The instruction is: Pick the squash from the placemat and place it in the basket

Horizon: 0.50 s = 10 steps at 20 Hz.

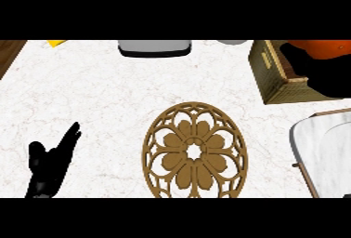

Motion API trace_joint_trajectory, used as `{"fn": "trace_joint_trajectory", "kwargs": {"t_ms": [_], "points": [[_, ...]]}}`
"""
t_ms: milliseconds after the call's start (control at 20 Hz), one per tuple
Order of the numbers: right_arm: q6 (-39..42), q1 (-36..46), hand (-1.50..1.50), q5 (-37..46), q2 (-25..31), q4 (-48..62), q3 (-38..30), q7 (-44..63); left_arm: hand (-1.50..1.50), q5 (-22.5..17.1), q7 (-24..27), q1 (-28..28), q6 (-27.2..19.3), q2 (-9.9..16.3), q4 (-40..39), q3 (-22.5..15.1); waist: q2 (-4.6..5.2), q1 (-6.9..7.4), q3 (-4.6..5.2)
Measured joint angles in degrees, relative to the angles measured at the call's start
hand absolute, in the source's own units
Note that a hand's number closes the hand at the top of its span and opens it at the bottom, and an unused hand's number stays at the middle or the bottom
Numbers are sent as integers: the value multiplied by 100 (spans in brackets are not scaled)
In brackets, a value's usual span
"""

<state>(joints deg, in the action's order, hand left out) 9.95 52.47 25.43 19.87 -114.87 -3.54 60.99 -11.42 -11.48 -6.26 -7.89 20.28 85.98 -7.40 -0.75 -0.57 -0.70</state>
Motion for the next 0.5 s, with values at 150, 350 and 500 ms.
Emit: {"fn": "trace_joint_trajectory", "kwargs": {"t_ms": [150,350,500], "points": [[122,419,150,-263,387,493,-468,-46,0,30,-52,29,-13,-30,5,-5,6,15,2],[277,820,150,-510,857,1241,-856,-174,0,40,66,9,68,-28,0,28,17,55,4],[407,908,150,-587,1177,1866,-1055,-429,0,102,82,27,47,-84,6,-3,39,84,3]]}}
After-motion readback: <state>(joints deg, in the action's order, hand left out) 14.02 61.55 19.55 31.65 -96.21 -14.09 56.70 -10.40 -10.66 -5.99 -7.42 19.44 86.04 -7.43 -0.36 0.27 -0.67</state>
